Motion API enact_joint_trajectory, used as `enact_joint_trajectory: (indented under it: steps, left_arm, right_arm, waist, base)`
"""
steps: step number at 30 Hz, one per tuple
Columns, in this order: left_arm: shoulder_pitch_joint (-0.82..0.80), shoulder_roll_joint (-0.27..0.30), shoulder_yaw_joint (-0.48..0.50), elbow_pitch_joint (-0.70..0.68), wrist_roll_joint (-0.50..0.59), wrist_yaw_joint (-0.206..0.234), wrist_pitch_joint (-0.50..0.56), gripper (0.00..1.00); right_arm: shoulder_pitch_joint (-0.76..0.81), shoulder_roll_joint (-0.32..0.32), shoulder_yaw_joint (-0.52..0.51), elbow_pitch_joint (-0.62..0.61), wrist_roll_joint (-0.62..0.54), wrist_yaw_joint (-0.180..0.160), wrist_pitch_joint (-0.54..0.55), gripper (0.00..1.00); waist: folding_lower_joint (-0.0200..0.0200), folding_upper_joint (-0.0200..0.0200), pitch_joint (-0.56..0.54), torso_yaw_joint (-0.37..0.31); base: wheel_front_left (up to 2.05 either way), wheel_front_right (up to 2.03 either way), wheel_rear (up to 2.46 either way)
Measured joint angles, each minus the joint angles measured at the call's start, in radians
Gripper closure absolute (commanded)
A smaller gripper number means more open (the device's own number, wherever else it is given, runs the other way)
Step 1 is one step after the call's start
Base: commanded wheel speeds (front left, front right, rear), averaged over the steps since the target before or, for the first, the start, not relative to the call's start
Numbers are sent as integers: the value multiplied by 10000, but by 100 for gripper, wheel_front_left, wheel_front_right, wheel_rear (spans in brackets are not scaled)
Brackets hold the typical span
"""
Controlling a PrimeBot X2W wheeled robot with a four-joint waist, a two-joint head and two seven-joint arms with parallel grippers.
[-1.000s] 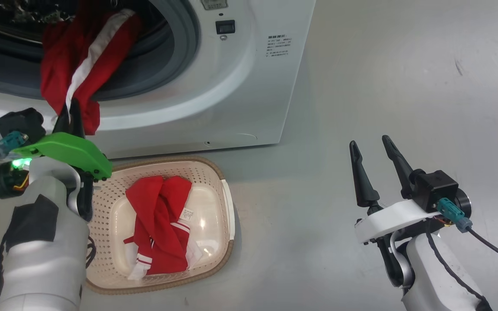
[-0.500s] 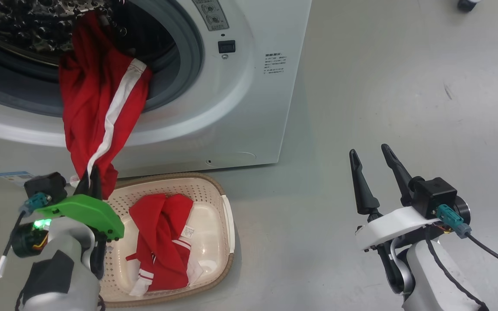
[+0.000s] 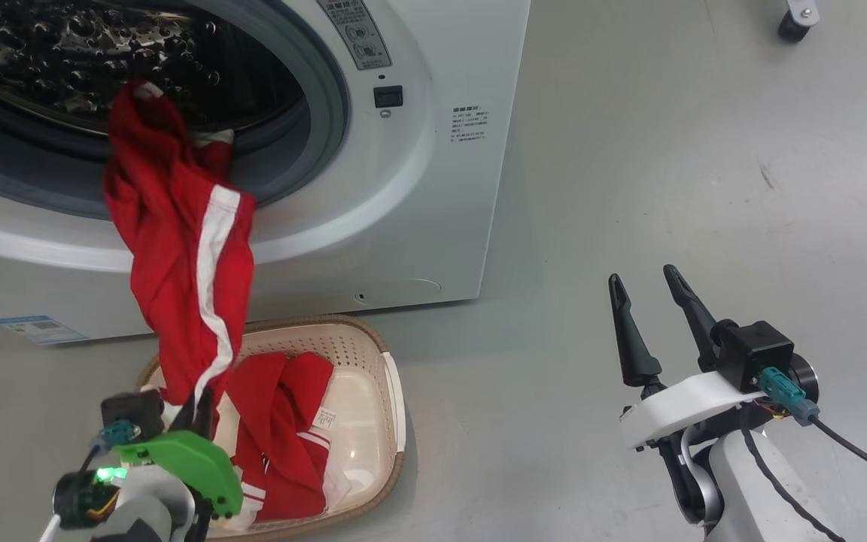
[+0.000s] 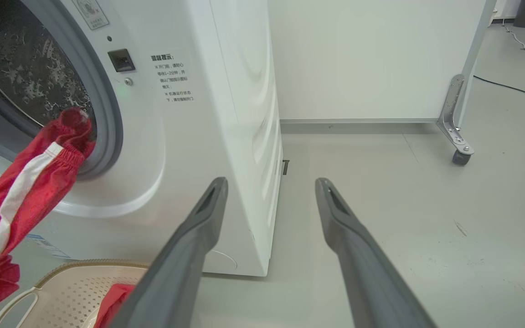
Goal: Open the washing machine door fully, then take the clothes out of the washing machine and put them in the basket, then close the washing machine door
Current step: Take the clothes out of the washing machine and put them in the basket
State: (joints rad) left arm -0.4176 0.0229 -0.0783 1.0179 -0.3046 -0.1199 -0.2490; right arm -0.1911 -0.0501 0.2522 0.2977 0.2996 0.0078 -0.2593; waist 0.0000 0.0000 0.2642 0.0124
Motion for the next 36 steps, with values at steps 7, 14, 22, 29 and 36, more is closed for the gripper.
enact_joint_trajectory:
  steps: [7, 14, 22, 29, 36]
  left_arm:
    - [640, 8, -757, 251, -217, -10, 0, 100]
    - [963, 17, -2125, 288, -763, -12, 297, 100]
    - [1188, 27, -3005, 242, -1112, -13, 794, 100]
    - [1071, 31, -2834, 247, -1365, -13, 815, 100]
    - [219, 33, -2558, 184, -1365, -13, 579, 100]
  right_arm:
    - [116, 2, 10, 10, 0, 17, 0, 0]
    - [119, 4, 23, -8, -50, 86, 0, 0]
    - [102, 4, -36, -98, -138, 84, 0, 0]
    - [13, 6, -146, -280, -211, 71, 0, 0]
    - [-175, 6, -255, -525, -399, -17, 0, 0]
  waist:
    - [0, 0, -9, -45]
    - [0, 0, 191, -140]
    - [0, 0, 566, -268]
    - [0, 0, 1000, -316]
    - [0, 0, 1597, -337]
  base:
    - [0, 0, 0]
    - [0, 0, 0]
    - [0, 0, 0]
    - [0, 0, 0]
    - [0, 0, 0]
